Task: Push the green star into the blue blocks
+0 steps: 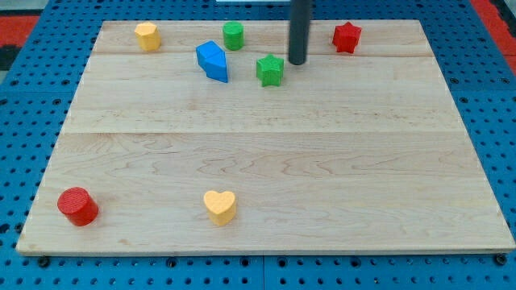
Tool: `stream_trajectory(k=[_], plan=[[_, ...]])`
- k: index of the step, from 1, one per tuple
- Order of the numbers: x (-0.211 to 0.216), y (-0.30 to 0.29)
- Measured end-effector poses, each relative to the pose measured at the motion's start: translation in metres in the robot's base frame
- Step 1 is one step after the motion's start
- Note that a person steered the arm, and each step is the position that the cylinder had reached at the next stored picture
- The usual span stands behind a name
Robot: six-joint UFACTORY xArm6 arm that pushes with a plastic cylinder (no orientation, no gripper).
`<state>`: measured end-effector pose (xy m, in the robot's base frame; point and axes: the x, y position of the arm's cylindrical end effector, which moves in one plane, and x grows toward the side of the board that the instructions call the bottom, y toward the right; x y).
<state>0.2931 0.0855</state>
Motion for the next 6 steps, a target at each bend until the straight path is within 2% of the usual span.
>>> stream_trajectory(k=[1, 2, 3, 4, 5, 6], plan=[[0.004, 0.022], [0.038, -0.008], [0.021, -0.068], [-0.007, -0.099], [-0.044, -0.069], [-0.1, -0.082]])
